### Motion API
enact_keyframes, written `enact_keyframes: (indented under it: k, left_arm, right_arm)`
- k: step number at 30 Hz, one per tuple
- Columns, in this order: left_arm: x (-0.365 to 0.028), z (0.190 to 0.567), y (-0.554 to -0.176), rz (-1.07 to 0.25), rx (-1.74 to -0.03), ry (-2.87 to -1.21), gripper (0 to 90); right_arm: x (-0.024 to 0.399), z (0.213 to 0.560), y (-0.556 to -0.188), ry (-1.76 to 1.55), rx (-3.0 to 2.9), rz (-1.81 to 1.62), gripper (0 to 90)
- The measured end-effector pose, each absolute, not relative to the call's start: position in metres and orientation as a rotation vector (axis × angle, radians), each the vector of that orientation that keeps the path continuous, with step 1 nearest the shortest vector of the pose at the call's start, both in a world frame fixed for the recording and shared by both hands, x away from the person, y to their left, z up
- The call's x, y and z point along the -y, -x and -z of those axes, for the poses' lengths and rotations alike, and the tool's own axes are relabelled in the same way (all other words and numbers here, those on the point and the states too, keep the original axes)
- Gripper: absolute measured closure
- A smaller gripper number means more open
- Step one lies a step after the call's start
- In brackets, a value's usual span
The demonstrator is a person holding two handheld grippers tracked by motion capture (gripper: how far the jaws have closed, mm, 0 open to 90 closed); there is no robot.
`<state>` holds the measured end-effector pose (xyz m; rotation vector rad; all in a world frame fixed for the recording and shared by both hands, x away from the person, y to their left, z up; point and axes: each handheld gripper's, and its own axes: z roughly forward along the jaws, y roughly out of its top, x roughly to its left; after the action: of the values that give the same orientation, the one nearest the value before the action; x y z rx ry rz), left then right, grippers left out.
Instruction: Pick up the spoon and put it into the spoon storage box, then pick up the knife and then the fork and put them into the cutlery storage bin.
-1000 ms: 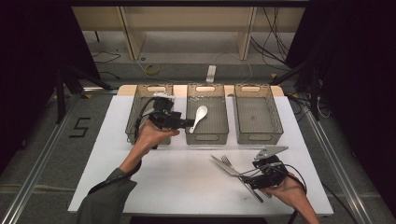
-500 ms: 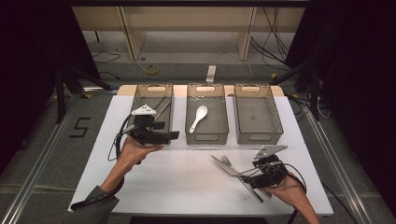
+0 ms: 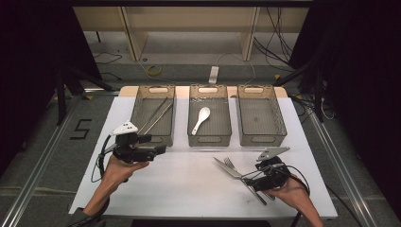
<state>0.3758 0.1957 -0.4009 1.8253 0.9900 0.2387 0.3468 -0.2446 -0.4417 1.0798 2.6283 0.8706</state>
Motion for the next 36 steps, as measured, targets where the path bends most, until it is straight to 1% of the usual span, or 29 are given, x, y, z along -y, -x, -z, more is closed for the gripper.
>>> enact_keyframes:
  k: [10,20,30,36]
  left_arm:
    - [-0.204,0.410,-0.361,-0.267,-1.000,-1.848,16.5]
    - [-0.212,0.411,-0.352,-0.281,-1.002,-1.833,16.0]
    - [-0.210,0.412,-0.346,-0.296,-0.996,-1.826,15.9]
    - [-0.209,0.413,-0.346,-0.294,-1.001,-1.819,15.7]
  right_arm:
    - [0.246,0.441,-0.347,-1.088,-2.633,-0.862,27.7]
    - [0.244,0.442,-0.348,-1.083,-2.628,-0.863,27.4]
    - [0.243,0.442,-0.347,-1.072,-2.635,-0.853,27.5]
    - [0.245,0.442,-0.347,-1.062,-2.638,-0.811,30.4]
